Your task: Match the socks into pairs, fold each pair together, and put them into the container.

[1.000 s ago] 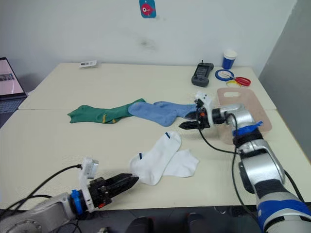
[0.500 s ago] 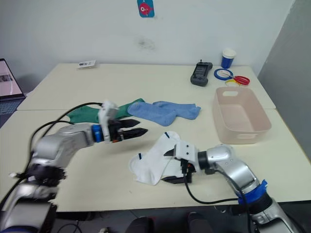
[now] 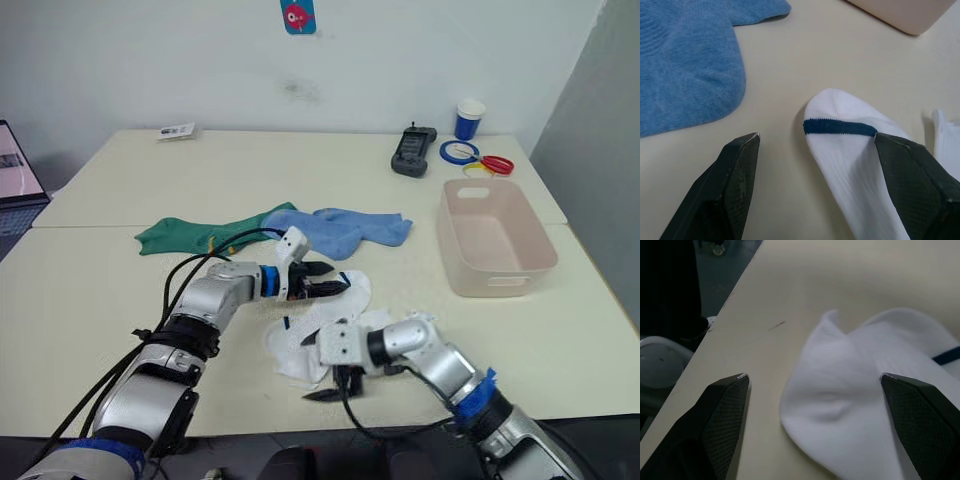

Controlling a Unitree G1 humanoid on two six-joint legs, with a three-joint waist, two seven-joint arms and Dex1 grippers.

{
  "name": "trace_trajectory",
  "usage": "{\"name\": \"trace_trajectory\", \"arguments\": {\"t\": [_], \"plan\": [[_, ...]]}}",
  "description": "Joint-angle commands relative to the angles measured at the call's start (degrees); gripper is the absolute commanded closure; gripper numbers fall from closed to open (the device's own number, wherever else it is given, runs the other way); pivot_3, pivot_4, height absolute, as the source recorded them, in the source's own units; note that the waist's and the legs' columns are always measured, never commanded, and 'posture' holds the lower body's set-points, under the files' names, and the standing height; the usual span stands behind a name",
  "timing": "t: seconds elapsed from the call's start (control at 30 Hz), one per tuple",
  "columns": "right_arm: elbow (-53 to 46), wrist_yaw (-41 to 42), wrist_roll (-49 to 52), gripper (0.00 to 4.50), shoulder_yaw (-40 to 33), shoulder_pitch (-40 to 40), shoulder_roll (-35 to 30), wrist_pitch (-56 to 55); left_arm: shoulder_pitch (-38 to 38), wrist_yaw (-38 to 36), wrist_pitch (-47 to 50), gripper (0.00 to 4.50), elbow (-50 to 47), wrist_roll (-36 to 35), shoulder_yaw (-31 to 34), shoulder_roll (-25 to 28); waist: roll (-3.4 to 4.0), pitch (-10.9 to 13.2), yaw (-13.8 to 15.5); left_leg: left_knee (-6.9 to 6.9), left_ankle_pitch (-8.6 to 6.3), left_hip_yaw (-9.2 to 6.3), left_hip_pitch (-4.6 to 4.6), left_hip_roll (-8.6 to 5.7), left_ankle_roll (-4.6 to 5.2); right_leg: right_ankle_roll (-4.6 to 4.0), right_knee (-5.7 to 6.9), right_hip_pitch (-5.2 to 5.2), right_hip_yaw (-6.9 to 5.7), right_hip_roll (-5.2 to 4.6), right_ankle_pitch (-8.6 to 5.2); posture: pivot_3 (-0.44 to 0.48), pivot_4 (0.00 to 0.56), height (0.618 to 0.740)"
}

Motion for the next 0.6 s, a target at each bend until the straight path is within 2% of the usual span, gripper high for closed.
{"name": "trace_trajectory", "arguments": {"t": [0.03, 0.07, 0.17, 0.43, 0.5, 0.53, 0.6], "plan": [[1.47, 0.8, -2.36, 0.0, 1.42, -1.02, -0.02, -4.84, -1.43, -1.1, -1.3, 0.9, 0.43, 1.97, 0.0, -0.96, 0.0, 0.0, 0.0, 0.01, 0.0, 0.0, 0.02, 0.0, 0.0, 0.0, 0.01, 0.03, -0.01, -0.01, 0.0, 0.0, 0.15, 0.74], [2.0, 0.73, -2.95, 0.0, 1.64, -1.11, 0.05, -5.57, -1.4, -1.31, -1.65, 1.09, 0.62, 2.68, -0.34, -1.09, 0.0, 0.0, 0.0, 0.01, 0.0, -0.01, 0.03, 0.0, 0.0, 0.0, 0.01, 0.04, -0.01, -0.01, 0.0, 0.0, 0.15, 0.74], [3.25, 0.25, -3.66, 0.6, 1.06, -1.26, 0.21, -6.32, -1.26, -1.47, -2.04, 1.88, 1.17, 3.97, -0.23, -1.61, -0.01, -0.01, 0.01, 0.01, 0.0, -0.06, 0.09, 0.01, 0.0, 0.0, 0.04, 0.1, -0.06, -0.01, 0.0, 0.0, 0.15, 0.74], [-0.72, 0.5, -1.4, 3.5, -1.79, 0.16, -1.59, -4.22, -0.32, -1.26, -1.59, 4.49, 0.14, 4.21, 1.81, -2.14, -0.01, -0.01, 0.02, 0.02, 0.01, -0.06, 0.09, 0.01, -0.01, 0.0, 0.06, 0.1, -0.04, -0.02, 0.01, 0.0, 0.15, 0.74], [-2.17, 0.82, -1.07, 4.26, -2.41, 0.53, -2.48, -3.83, -0.02, -1.14, -1.31, 4.5, -0.32, 3.91, 2.39, -2.13, -0.01, -0.01, 0.02, 0.02, 0.01, -0.06, 0.09, 0.01, -0.01, 0.0, 0.06, 0.1, -0.05, -0.03, 0.01, 0.0, 0.15, 0.74], [-3.16, 1.13, -0.65, 4.46, -2.76, 0.79, -2.96, -3.2, 0.15, -0.89, -1.17, 4.5, -0.59, 3.75, 2.8, -2.11, -0.01, -0.01, 0.01, 0.02, 0.01, -0.06, 0.09, 0.01, -0.01, 0.0, 0.06, 0.1, -0.05, -0.03, 0.01, 0.0, 0.15, 0.74], [-5.03, 1.81, 0.05, 4.46, -3.3, 1.32, -3.87, -2.12, 0.5, -0.64, -0.87, 4.5, -1.3, 3.46, 3.46, -1.92, -0.01, -0.01, -0.03, 0.02, 0.01, -0.06, 0.1, 0.01, -0.01, 0.0, 0.06, 0.1, -0.05, -0.03, 0.01, 0.0, 0.15, 0.74]]}}
